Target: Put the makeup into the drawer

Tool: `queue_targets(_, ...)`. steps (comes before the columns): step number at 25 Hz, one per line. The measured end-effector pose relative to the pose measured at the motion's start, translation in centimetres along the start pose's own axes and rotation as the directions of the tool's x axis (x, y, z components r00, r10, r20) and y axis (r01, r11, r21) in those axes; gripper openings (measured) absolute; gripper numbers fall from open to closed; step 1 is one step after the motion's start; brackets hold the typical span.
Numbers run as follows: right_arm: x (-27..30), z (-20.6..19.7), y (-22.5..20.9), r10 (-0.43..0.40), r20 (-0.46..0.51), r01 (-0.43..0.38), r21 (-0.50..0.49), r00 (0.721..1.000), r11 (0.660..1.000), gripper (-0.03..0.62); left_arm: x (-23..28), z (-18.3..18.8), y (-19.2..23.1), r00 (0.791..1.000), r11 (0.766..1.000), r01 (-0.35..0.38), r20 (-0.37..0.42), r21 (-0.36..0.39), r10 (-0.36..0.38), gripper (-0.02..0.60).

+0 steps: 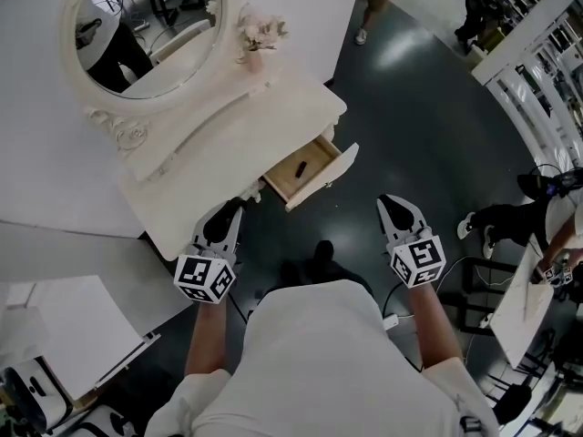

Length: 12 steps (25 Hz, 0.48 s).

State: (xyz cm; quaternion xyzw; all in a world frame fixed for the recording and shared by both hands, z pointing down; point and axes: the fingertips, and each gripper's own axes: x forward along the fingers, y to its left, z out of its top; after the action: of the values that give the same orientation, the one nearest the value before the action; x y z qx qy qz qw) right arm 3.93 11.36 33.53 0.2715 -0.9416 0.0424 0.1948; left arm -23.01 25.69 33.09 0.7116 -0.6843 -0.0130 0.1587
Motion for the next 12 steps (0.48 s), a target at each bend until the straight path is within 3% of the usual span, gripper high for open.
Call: queue_targets(12, 4.0, -0.4, -3.3, 0.028, -0.013, -0.028, 0.026, 1.0, 0.999, 0.035, 4.4, -0.1, 0.5, 0.999, 1.0, -0.014, -0.042, 0.009, 0.015, 0.08)
